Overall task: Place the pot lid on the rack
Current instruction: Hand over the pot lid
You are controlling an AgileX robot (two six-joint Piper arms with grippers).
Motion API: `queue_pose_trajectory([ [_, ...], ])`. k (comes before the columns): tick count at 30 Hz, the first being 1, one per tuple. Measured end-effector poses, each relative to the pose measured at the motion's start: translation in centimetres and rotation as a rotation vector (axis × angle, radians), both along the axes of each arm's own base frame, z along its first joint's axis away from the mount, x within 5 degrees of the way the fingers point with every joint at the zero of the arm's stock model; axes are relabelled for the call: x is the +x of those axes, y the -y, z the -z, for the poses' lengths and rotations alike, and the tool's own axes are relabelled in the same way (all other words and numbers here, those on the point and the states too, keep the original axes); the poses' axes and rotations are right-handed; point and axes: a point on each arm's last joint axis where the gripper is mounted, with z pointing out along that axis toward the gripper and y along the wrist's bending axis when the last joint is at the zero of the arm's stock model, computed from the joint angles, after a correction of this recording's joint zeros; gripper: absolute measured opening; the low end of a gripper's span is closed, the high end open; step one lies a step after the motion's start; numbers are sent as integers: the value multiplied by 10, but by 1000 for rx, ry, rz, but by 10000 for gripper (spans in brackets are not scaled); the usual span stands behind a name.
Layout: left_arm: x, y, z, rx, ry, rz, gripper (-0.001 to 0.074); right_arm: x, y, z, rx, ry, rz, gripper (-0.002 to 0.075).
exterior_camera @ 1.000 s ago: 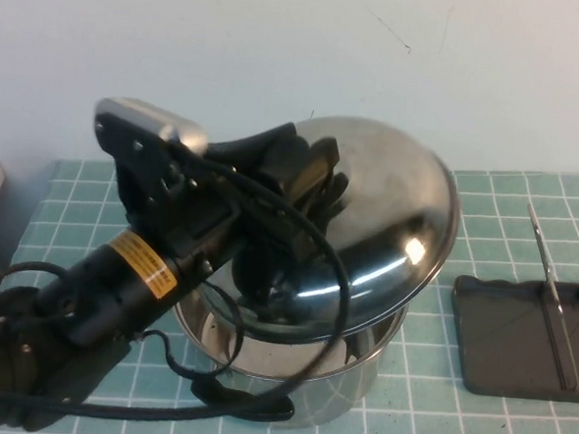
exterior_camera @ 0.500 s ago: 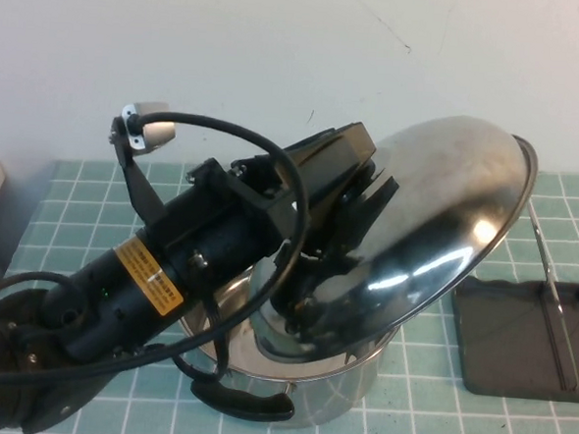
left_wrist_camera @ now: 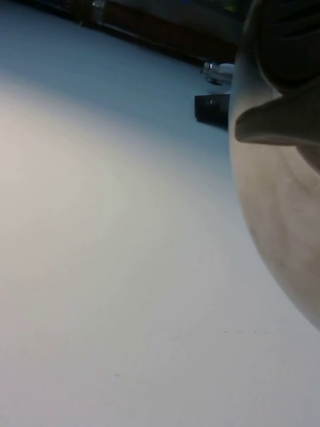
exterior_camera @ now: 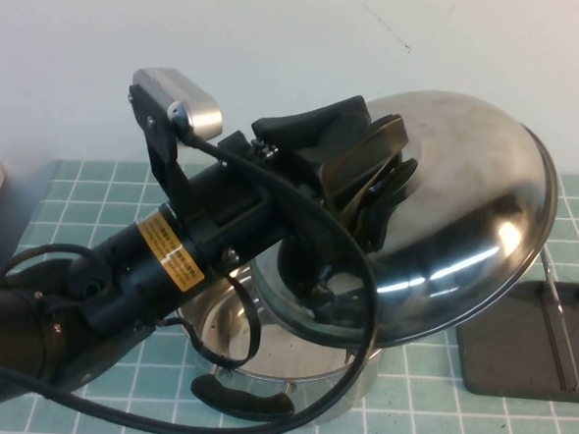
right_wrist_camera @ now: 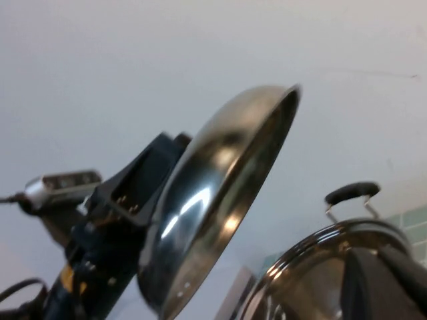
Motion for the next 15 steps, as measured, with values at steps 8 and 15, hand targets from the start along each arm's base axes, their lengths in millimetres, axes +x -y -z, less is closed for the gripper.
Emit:
queue_pose_trajectory([
  [8, 1, 6, -19, 4, 94, 40, 310, 40, -20, -61, -92, -24, -279, 206],
  [15, 1, 6, -19, 4, 99, 40, 310, 85, -27, -93, -76, -64, -418, 446],
])
